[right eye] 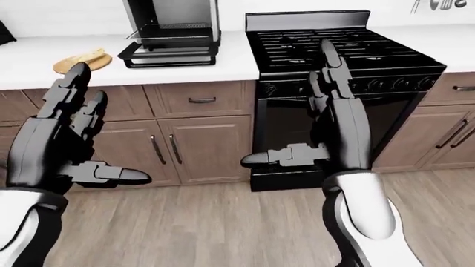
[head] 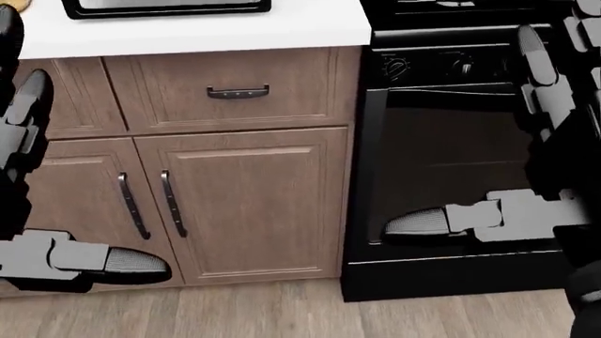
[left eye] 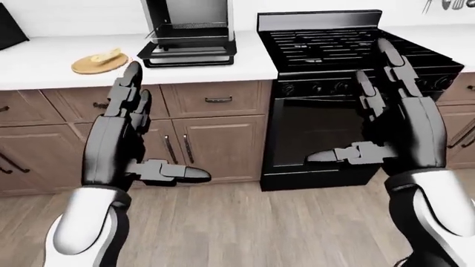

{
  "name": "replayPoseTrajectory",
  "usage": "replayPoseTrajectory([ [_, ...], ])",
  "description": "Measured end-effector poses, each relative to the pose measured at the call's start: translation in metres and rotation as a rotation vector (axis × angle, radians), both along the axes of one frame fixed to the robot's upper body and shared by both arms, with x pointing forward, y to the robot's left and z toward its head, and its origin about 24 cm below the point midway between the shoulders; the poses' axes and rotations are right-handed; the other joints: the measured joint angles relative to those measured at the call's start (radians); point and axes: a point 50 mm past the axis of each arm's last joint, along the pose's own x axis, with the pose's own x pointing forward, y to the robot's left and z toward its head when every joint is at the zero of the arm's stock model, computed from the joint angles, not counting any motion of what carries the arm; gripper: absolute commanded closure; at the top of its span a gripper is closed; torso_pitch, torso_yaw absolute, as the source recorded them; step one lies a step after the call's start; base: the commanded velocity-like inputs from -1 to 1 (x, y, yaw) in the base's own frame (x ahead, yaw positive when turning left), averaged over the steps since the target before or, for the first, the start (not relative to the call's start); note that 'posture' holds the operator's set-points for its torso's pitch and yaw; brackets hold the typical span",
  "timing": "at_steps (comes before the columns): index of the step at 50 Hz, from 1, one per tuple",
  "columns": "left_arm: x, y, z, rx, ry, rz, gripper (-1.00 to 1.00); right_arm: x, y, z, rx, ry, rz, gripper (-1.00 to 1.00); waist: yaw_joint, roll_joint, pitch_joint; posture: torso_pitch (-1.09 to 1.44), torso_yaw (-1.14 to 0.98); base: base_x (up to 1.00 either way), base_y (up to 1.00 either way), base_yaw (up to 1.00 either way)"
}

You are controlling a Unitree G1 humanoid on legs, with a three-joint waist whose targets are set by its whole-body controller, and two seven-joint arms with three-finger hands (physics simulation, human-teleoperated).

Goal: Place the baguette on the rack of the toaster oven.

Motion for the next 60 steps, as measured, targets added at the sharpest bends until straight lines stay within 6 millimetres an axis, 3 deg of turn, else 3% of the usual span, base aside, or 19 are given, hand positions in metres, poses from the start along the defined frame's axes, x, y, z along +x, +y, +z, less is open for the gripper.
replayPoseTrajectory([
  [2, -0.001, 0.0, 0.001, 0.0, -0.003, -0.001, -1.0, -0.003, 0.001, -0.005, 0.001, -0.005, 0.002, -1.0, 0.004, -0.006, -0.012, 0.0, 0.0, 0.04, 0.36, 0.0],
  [3, -0.002, 0.001, 0.002, 0.001, -0.015, 0.009, -1.0, -0.004, 0.004, -0.006, 0.001, -0.01, 0.015, -1.0, 0.003, 0.003, -0.009, 0.0, 0.0, 0.05, 0.37, 0.0],
  [6, -0.002, 0.0, 0.003, 0.001, -0.028, 0.018, -1.0, -0.003, 0.008, -0.006, 0.002, -0.017, 0.043, -1.0, -0.007, 0.058, 0.013, 0.0, 0.0, 0.07, 0.37, 0.0],
  [9, 0.0, 0.0, 0.001, 0.003, -0.008, 0.011, -1.0, 0.0, 0.008, -0.003, 0.005, -0.016, 0.043, -1.0, -0.008, 0.117, 0.003, 0.0, 0.0, 0.17, 0.66, 0.0],
  [17, -0.001, 0.002, -0.001, 0.002, -0.005, 0.034, -1.0, -0.001, 0.008, -0.002, 0.01, -0.016, 0.044, -1.0, 0.0, 0.037, 0.015, 0.0, 0.0, 0.18, 0.59, 0.0],
  [23, 0.0, 0.001, -0.002, 0.001, -0.004, 0.032, -1.0, -0.001, 0.01, -0.002, 0.01, -0.024, 0.054, -1.0, 0.0, 0.008, 0.01, 0.0, 0.0, 0.19, 0.44, 0.0],
  [24, 0.0, 0.0, -0.003, -0.002, 0.004, 0.026, -1.0, -0.001, 0.009, -0.001, 0.009, -0.023, 0.048, -1.0, -0.007, 0.023, 0.016, 0.0, 0.0, 0.2, 0.44, 0.0],
  [25, 0.001, -0.001, -0.006, -0.004, 0.02, 0.016, -1.0, -0.001, 0.008, -0.005, 0.012, -0.012, 0.037, -1.0, -0.006, 0.021, 0.016, 0.0, 0.0, 0.2, 0.44, 0.0],
  [27, 0.002, -0.001, -0.01, -0.003, 0.041, 0.01, -1.0, 0.001, 0.008, -0.013, 0.014, 0.023, 0.033, -1.0, -0.004, -0.003, 0.001, 0.0, 0.0, 0.25, 0.44, 0.0],
  [30, 0.0, -0.001, -0.005, -0.001, 0.011, 0.015, -1.0, 0.0, 0.011, -0.01, 0.007, 0.0, 0.045, -1.0, -0.006, 0.017, -0.005, 0.0, 0.0, 0.26, 0.43, 0.0],
  [32, -0.002, 0.0, -0.002, 0.001, -0.016, 0.022, -1.0, 0.0, 0.012, -0.001, 0.005, -0.03, 0.053, -1.0, -0.016, 0.057, 0.009, 0.0, 0.0, 0.27, 0.44, 0.0],
  [34, -0.001, -0.002, -0.002, 0.005, -0.019, 0.014, -1.0, -0.002, 0.011, 0.003, 0.005, -0.052, 0.046, -1.0, -0.006, 0.106, -0.006, 0.0, 0.0, 0.29, 0.44, 0.0],
  [37, 0.001, 0.004, -0.009, -0.001, 0.029, 0.049, -1.0, 0.001, 0.017, -0.007, 0.01, 0.007, 0.086, -1.0, 0.004, 0.107, 0.015, 0.0, 0.0, 0.3, 0.43, 0.0],
  [48, 0.001, 0.002, 0.006, 0.007, -0.02, 0.043, -1.0, 0.004, 0.023, 0.012, -0.008, -0.049, 0.115, -1.0, 0.02, 0.04, 0.004, 0.0, 0.0, 0.31, 0.25, 0.0],
  [53, 0.002, 0.0, 0.01, 0.006, -0.026, 0.038, -1.0, 0.009, 0.026, 0.004, -0.01, -0.014, 0.137, -1.0, 0.033, 0.006, 0.001, 0.0, 0.0, 0.32, 0.2, 0.0],
  [54, 0.002, -0.001, 0.01, 0.002, -0.027, 0.034, -1.0, 0.01, 0.025, 0.003, -0.011, -0.01, 0.135, -1.0, 0.03, 0.008, 0.006, 0.0, 0.0, 0.33, 0.17, 0.0],
  [56, 0.004, -0.004, 0.006, 0.001, -0.003, 0.018, -1.0, 0.012, 0.022, 0.004, -0.005, 0.006, 0.116, -1.0, 0.012, 0.041, 0.028, 0.0, 0.0, 0.34, 0.02, 0.0],
  [57, 0.006, -0.006, 0.005, 0.001, 0.009, 0.003, -1.0, 0.013, 0.02, 0.007, -0.004, 0.009, 0.099, -1.0, 0.006, 0.039, 0.033, 0.0, 0.0, 0.34, 0.03, 0.0],
  [60, 0.006, -0.006, 0.005, 0.005, 0.015, -0.008, -1.0, 0.01, 0.017, 0.003, -0.005, 0.0, 0.077, -1.0, 0.006, 0.009, 0.012, 0.0, 0.0, 0.33, 0.22, 0.0],
])
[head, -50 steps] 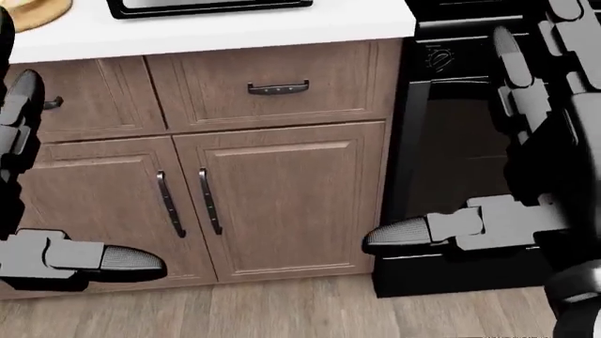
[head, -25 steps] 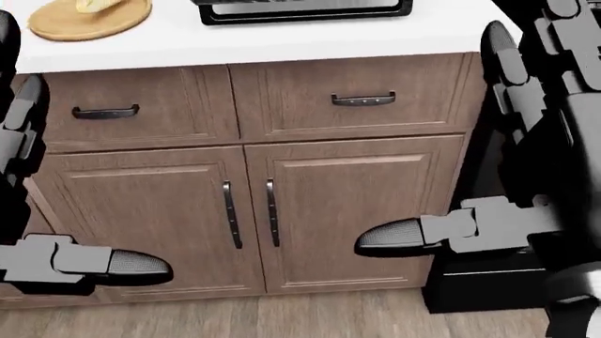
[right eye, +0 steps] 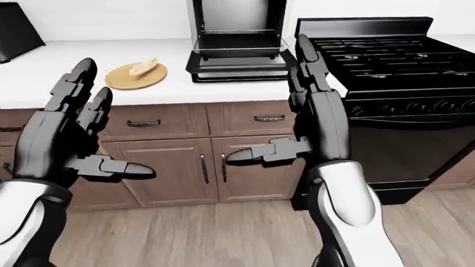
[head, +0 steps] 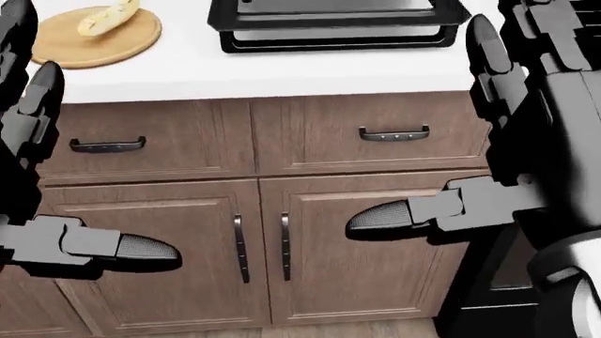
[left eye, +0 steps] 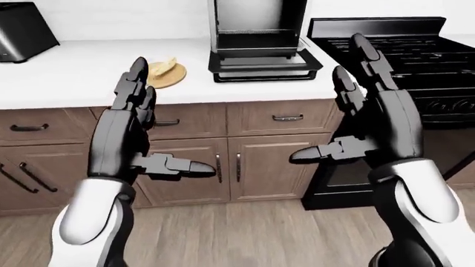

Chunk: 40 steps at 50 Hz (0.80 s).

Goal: Place the baguette on the rack of the toaster oven.

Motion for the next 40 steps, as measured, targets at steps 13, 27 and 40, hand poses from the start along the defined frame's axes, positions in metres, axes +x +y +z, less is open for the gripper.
replayPoseTrajectory([
  [13, -0.002, 0.016, -0.001, 0.001, -0.001, 0.098, -1.0, 0.002, 0.009, -0.008, -0.001, 0.033, 0.053, -1.0, 0.022, 0.083, 0.002, 0.0, 0.0, 0.26, 0.3, 0.0],
  [27, -0.002, 0.008, -0.003, 0.003, 0.0, 0.045, -1.0, 0.001, 0.003, -0.006, -0.001, 0.028, 0.008, -1.0, 0.004, -0.014, -0.017, 0.0, 0.0, 0.18, 0.28, 0.0],
  [40, -0.005, 0.016, -0.002, 0.006, -0.019, 0.097, -1.0, -0.003, 0.009, -0.004, -0.003, -0.004, 0.052, -1.0, 0.017, 0.057, -0.028, 0.0, 0.0, 0.01, 0.12, 0.0],
])
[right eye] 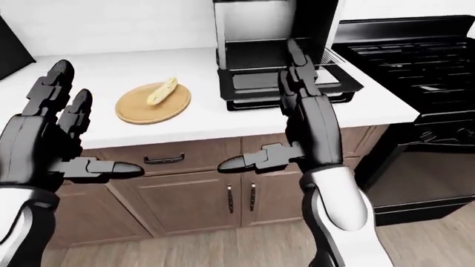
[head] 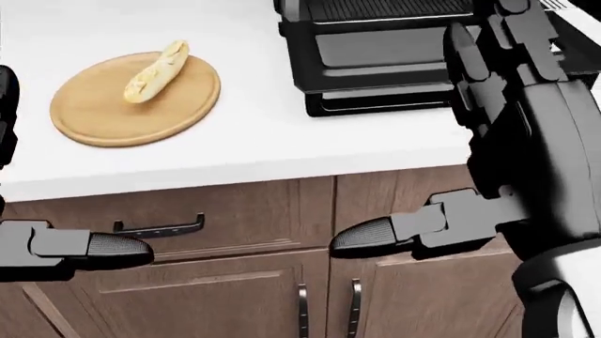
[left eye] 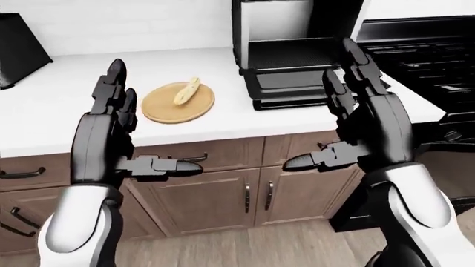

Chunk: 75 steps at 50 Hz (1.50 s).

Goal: Place the baguette on the rack of the toaster oven.

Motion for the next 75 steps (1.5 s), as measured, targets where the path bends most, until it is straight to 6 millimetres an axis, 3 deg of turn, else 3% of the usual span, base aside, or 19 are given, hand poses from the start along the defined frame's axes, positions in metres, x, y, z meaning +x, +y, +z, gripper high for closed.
replayPoseTrajectory([
  [4, -0.002, -0.003, 0.003, 0.011, -0.03, -0.016, -1.0, -0.002, -0.002, 0.013, 0.006, -0.054, -0.016, -1.0, 0.003, -0.04, 0.009, 0.0, 0.0, 0.03, 0.05, 0.0],
  [6, -0.002, -0.003, 0.002, 0.009, -0.023, -0.016, -1.0, -0.002, -0.001, 0.009, 0.008, -0.047, -0.013, -1.0, 0.006, -0.076, 0.008, 0.0, 0.0, 0.08, 0.0, 0.0],
  [7, -0.001, -0.003, 0.0, 0.004, -0.017, -0.015, -1.0, -0.002, 0.0, 0.004, 0.003, -0.032, -0.009, -1.0, 0.001, -0.08, 0.008, 0.0, 0.0, 0.09, 0.0, 0.0],
  [10, 0.002, -0.005, -0.005, -0.003, 0.02, -0.027, -1.0, 0.003, -0.003, -0.004, 0.002, 0.024, -0.02, -1.0, -0.012, -0.055, 0.029, 0.0, 0.0, 0.16, 0.0, 0.0],
  [19, -0.001, -0.006, 0.003, 0.007, -0.024, -0.032, -1.0, -0.001, -0.002, -0.001, 0.0, -0.02, -0.019, -1.0, -0.021, -0.008, 0.026, 0.0, 0.0, 0.36, 0.16, 0.0],
  [23, -0.001, -0.007, 0.003, 0.013, -0.031, -0.041, -1.0, -0.001, -0.004, 0.006, 0.006, -0.048, -0.035, -1.0, -0.029, 0.056, 0.015, 0.0, 0.0, 0.42, 0.14, 0.0],
  [24, -0.002, -0.004, 0.001, 0.012, -0.024, -0.026, -1.0, -0.002, -0.001, 0.001, 0.009, -0.032, -0.02, -1.0, -0.024, 0.046, 0.024, 0.0, 0.0, 0.42, 0.09, 0.0],
  [26, -0.001, 0.0, -0.004, 0.001, 0.007, 0.004, -1.0, 0.001, 0.002, -0.004, 0.004, 0.012, 0.012, -1.0, -0.023, 0.05, 0.038, 0.0, 0.0, 0.41, 0.0, 0.0],
  [32, -0.001, -0.002, -0.004, 0.005, -0.003, -0.005, -1.0, 0.0, 0.0, 0.003, 0.01, -0.018, -0.002, -1.0, -0.001, 0.009, 0.022, 0.0, 0.0, 0.41, 0.0, 0.0],
  [38, -0.002, -0.001, -0.005, 0.005, -0.009, 0.006, -1.0, -0.003, 0.001, 0.001, 0.008, -0.025, 0.01, -1.0, 0.023, -0.055, 0.012, 0.0, 0.0, 0.41, 0.0, 0.0],
  [39, -0.001, -0.001, -0.004, 0.003, -0.012, 0.003, -1.0, -0.002, 0.0, 0.003, 0.006, -0.024, 0.003, -1.0, 0.019, -0.061, 0.015, 0.0, 0.0, 0.3, 0.0, 0.0],
  [40, -0.001, -0.003, -0.006, -0.001, -0.002, -0.009, -1.0, -0.001, -0.002, 0.003, 0.007, -0.016, -0.011, -1.0, 0.008, -0.045, 0.03, 0.0, 0.0, 0.13, 0.0, 0.0],
  [44, -0.001, -0.007, -0.006, 0.006, 0.008, -0.046, -1.0, 0.0, -0.008, 0.002, 0.015, -0.003, -0.059, -1.0, 0.006, -0.078, 0.048, 0.0, 0.0, 0.0, 0.0, 0.0],
  [48, -0.002, -0.003, -0.003, 0.008, -0.009, -0.019, -1.0, -0.002, -0.002, 0.004, -0.001, -0.018, -0.018, -1.0, -0.003, -0.053, 0.058, 0.0, 0.0, 0.0, 0.0, 0.0],
  [51, -0.002, -0.003, -0.001, 0.014, -0.017, -0.02, -1.0, -0.005, -0.002, 0.008, -0.006, -0.04, -0.014, -1.0, -0.01, -0.008, 0.038, 0.0, 0.0, 0.0, 0.0, 0.0],
  [52, -0.001, -0.003, -0.001, 0.015, -0.018, -0.021, -1.0, -0.006, -0.002, 0.008, -0.002, -0.044, -0.014, -1.0, -0.01, -0.005, 0.028, 0.0, 0.0, 0.0, 0.0, 0.0],
  [55, 0.001, 0.0, -0.005, 0.008, 0.009, -0.004, -1.0, -0.004, 0.001, 0.007, -0.01, -0.025, 0.006, -1.0, -0.003, -0.031, 0.028, 0.0, 0.0, 0.0, 0.0, 0.0],
  [61, -0.001, 0.001, -0.002, 0.01, -0.006, 0.005, -1.0, -0.006, 0.002, 0.013, -0.022, -0.056, 0.018, -1.0, 0.003, -0.043, 0.008, 0.0, 0.0, 0.0, 0.0, 0.0],
  [75, -0.003, 0.001, -0.002, 0.005, -0.011, -0.006, -1.0, -0.008, 0.01, 0.015, -0.069, -0.071, 0.048, -1.0, -0.002, -0.045, 0.019, 0.0, 0.0, 0.0, 0.0, 0.0],
])
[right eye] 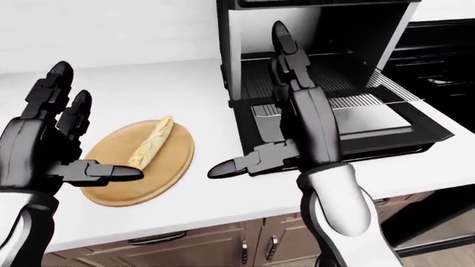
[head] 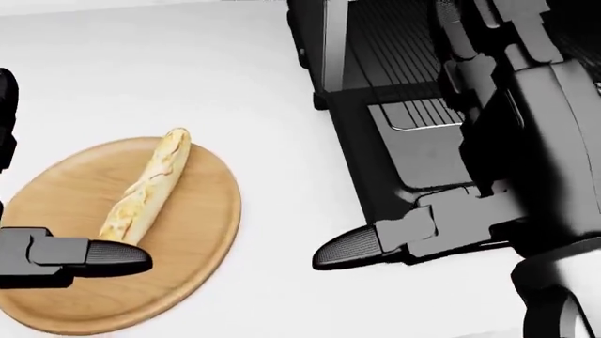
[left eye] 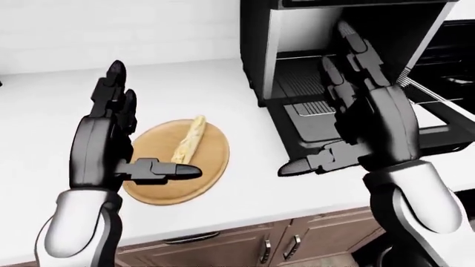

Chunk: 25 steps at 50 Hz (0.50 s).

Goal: Place the baguette on the rack of the toaster oven.

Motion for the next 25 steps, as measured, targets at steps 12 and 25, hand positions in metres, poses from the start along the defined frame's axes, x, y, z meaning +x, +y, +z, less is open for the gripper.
replayPoseTrajectory([
  [12, -0.001, 0.003, -0.001, 0.006, 0.002, 0.006, -1.0, 0.014, 0.031, 0.029, -0.203, -0.071, 0.086, -1.0, -0.011, 0.013, 0.007, 0.0, 0.0, 0.0, 0.0, 0.0],
  [25, -0.001, 0.006, 0.005, -0.003, -0.018, 0.01, -1.0, 0.026, 0.048, 0.048, -0.287, -0.106, 0.128, -1.0, -0.007, 0.023, 0.006, 0.0, 0.03, 0.0, 0.0, 0.0],
])
